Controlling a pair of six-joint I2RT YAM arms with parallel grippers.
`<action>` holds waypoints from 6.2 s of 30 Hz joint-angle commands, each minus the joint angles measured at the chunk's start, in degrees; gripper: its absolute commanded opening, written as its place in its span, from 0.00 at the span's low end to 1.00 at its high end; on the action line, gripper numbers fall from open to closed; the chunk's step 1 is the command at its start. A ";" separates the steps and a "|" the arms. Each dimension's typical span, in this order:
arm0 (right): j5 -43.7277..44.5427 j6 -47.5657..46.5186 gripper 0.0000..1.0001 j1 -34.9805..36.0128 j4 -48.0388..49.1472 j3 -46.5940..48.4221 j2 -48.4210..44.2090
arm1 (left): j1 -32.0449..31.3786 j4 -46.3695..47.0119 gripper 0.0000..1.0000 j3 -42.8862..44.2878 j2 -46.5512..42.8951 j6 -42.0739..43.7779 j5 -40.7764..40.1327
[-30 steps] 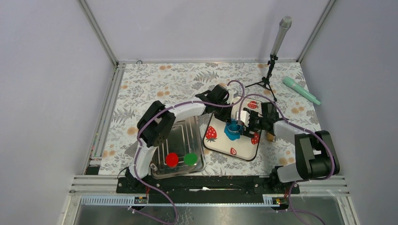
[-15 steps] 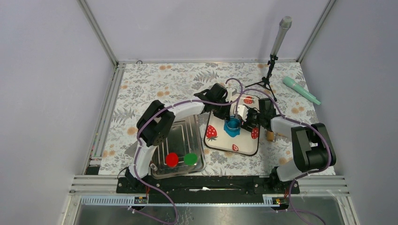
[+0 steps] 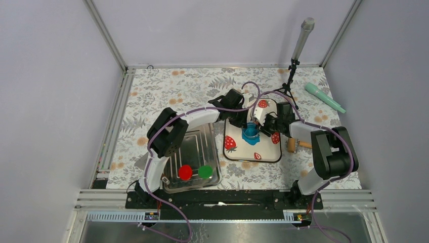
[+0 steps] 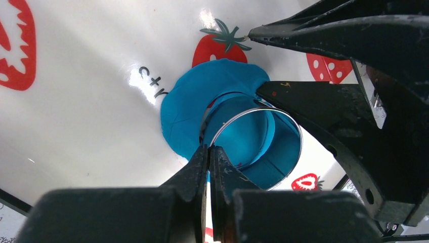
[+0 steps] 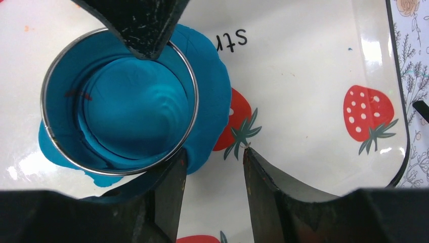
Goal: Roll out the dumpling wrappers from the dough
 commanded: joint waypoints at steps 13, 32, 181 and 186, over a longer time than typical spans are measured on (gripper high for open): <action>5.72 13.75 0.51 0.16 -1.25 4.81 -3.62 | 0.07 2.94 0.00 -1.92 -1.13 -0.95 4.16; 10.48 30.87 0.58 -0.20 -14.71 6.98 -11.38 | 6.64 3.86 0.00 -2.43 -12.12 -6.65 6.92; -13.47 67.41 0.13 8.45 -36.40 17.17 -11.52 | 13.33 -5.26 0.15 -1.65 -6.07 0.56 -1.30; -14.17 67.07 0.13 0.96 -41.67 16.52 -15.93 | 13.33 -5.18 0.16 -3.00 -7.68 0.86 -0.64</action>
